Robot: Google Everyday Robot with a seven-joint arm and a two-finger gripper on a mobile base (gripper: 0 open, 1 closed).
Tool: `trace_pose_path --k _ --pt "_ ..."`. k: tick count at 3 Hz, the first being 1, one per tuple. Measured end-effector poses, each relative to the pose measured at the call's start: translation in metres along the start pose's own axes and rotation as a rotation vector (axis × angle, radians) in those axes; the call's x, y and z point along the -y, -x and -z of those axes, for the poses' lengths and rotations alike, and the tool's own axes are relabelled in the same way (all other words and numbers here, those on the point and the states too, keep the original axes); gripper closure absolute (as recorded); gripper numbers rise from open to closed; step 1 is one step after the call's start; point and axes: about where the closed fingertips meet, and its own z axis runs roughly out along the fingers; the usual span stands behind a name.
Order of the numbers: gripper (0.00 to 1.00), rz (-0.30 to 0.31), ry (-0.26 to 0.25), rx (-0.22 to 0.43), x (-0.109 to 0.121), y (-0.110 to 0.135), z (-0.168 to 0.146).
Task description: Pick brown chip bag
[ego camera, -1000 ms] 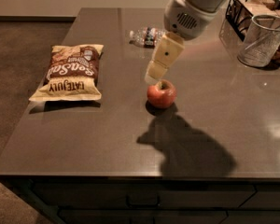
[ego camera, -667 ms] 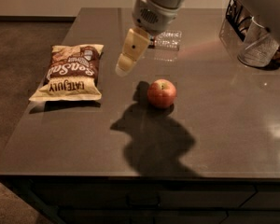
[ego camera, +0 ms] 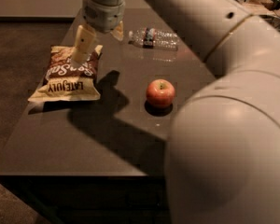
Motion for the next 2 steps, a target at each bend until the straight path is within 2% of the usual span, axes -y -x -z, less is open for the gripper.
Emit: trace_pose_path --k 1,2 --pt "0.0 -0.055 0.055 -0.029 -0.012 0.023 -0.027" --pt "0.0 -0.099 0.086 -0.029 -0.024 0.038 -0.048"
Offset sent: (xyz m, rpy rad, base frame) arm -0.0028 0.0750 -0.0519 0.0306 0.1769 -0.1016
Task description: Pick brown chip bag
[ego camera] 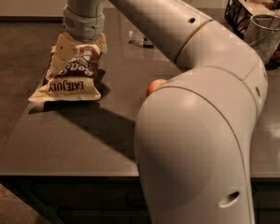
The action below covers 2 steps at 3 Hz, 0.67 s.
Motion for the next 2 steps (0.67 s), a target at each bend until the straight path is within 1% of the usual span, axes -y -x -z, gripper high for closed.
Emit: trace_pose_path --k 1,2 --pt "0.0 -0.04 -0.027 0.022 -0.002 0.003 -0.015" --pt "0.0 -0.077 -0.043 0.005 -0.003 0.004 -0.034"
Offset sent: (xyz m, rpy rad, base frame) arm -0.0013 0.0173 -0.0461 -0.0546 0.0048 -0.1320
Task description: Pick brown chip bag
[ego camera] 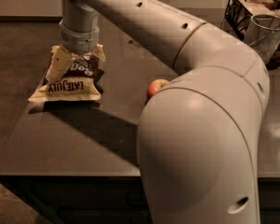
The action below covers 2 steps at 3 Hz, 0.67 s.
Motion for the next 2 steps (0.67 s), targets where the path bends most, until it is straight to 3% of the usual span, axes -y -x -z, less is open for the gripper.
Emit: trace_pose_path --k 1,2 --pt "0.0 -0.02 0.01 -0.031 -0.0037 0.0008 -0.0118" --pt "0.18 -0.021 0.044 -0.053 -0.0098 0.0015 -0.0184"
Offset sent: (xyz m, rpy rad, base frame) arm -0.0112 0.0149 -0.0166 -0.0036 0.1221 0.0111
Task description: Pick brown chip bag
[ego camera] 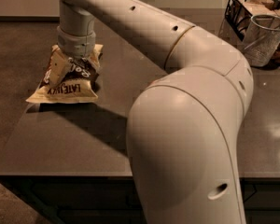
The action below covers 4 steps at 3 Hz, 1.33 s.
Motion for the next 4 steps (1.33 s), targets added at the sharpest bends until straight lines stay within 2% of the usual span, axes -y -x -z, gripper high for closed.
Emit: trace_pose_path --k 1,3,4 --pt "0.41 0.008 0.025 0.012 -0.001 0.001 0.009" --pt "0.88 0.03 0.028 0.116 0.013 0.001 0.061" --pt "1.0 0.07 0.028 0.185 0.015 0.002 0.095"
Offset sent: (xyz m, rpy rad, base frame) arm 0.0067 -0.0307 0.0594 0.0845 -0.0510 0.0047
